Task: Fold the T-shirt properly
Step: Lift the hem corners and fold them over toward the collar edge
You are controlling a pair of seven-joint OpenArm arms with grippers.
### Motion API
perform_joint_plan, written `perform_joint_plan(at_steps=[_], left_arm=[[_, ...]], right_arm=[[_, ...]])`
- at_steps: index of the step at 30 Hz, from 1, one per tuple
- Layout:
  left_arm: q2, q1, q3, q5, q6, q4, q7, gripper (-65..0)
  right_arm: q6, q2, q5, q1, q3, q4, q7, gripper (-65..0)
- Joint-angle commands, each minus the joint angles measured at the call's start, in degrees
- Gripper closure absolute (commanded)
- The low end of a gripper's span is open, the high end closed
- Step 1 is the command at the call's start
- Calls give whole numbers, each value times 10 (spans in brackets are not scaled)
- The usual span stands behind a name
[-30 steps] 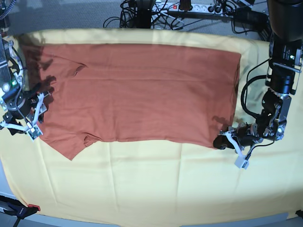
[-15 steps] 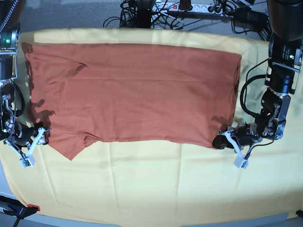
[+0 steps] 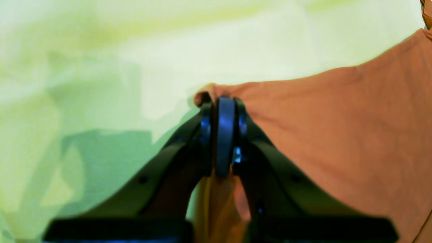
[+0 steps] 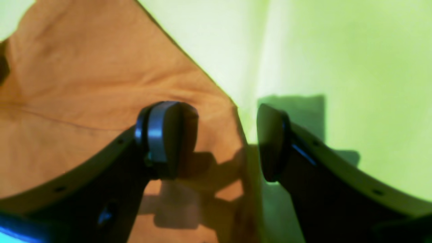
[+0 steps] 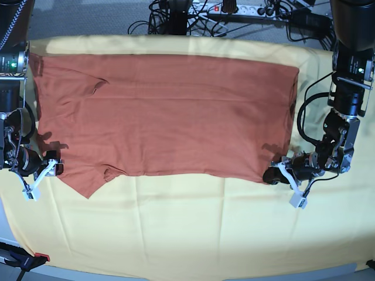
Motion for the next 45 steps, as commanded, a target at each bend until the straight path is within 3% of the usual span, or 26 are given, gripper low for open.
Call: perform_joint_plan(at_steps=[1,7,10,13,17,21,29,35,41,45], left_arm=[[-7,-18,-5,-5,-2,7,-8,0],[-7,-18,-5,-5,-2,7,-9,0],[-7,-18,-5,-4,-2,7,-9,0],[-7,-21,-5,-1,-5,7,-8,0],[-7,-29,-5,7,-41,7,-1,0],[-9,-32,-5,-25,-97,7,34,0],[-18,-32,-5,-106,-98,10,85,0],[-38,-32,-5,-119,-98,49,113,0],[-50,-23,-5,-164,-98,113,182,0],[-69,-3,-5,-171,-98,165,190,0]], right_arm=[[13,4,10,16,3,5,6,-340],[20,1,2,18,3,6,47,0],[23,1,-13,26,3,6,49,0],[50,2,-14,37,3,7,40,0],[82,2,-1,50,3,8,19,0],[82,5,15,47,3,28,-6,0],[82,30,28,29,3,74,-34,0],[82,56,39,-2,3,118,-40,0],[82,71,37,-54,3,200,-40,0],[82,90,38,-84,3,243,-47,0]])
